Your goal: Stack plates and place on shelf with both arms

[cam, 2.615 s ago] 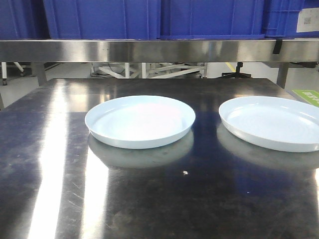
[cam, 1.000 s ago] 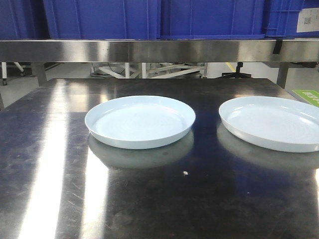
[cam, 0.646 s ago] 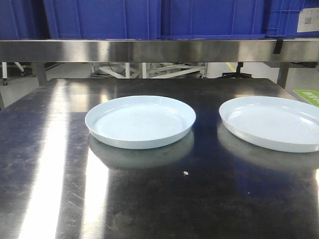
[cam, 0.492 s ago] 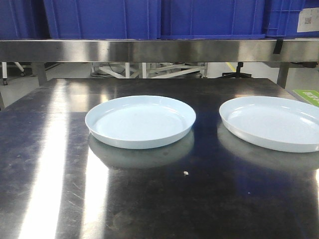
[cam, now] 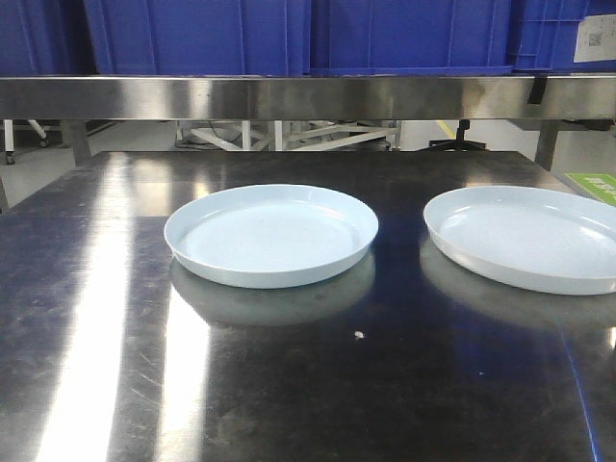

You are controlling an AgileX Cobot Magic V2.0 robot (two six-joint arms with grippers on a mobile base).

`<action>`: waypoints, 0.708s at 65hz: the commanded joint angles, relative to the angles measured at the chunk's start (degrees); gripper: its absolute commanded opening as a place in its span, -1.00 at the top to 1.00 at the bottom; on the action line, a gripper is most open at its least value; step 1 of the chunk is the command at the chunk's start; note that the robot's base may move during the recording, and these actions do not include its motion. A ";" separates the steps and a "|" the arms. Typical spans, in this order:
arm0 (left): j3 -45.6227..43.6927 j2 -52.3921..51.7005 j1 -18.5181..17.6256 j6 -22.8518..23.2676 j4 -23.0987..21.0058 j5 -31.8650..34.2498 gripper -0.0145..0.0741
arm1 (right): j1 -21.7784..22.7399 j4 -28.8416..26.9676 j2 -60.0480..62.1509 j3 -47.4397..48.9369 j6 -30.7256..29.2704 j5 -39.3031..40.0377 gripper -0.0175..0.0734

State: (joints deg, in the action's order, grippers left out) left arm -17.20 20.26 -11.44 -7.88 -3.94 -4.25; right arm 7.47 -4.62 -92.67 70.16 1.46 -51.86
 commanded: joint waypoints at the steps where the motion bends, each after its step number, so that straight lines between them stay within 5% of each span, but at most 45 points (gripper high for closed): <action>1: -1.66 0.35 0.03 0.63 -0.18 5.12 0.49 | 0.50 0.27 -1.01 4.66 -1.46 -0.63 0.07; 9: -1.66 0.35 0.03 0.63 -0.18 5.12 0.49 | 0.50 0.15 -4.83 7.38 -1.83 -0.74 -0.12; 46: -1.66 0.35 0.03 0.63 -0.18 5.12 0.49 | -0.75 -3.18 -10.83 7.91 -4.05 -0.51 -0.12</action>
State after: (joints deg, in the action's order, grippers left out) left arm -17.20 20.26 -11.44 -7.88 -3.94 -4.25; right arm 7.20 -7.17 -105.93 76.33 -1.96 -53.26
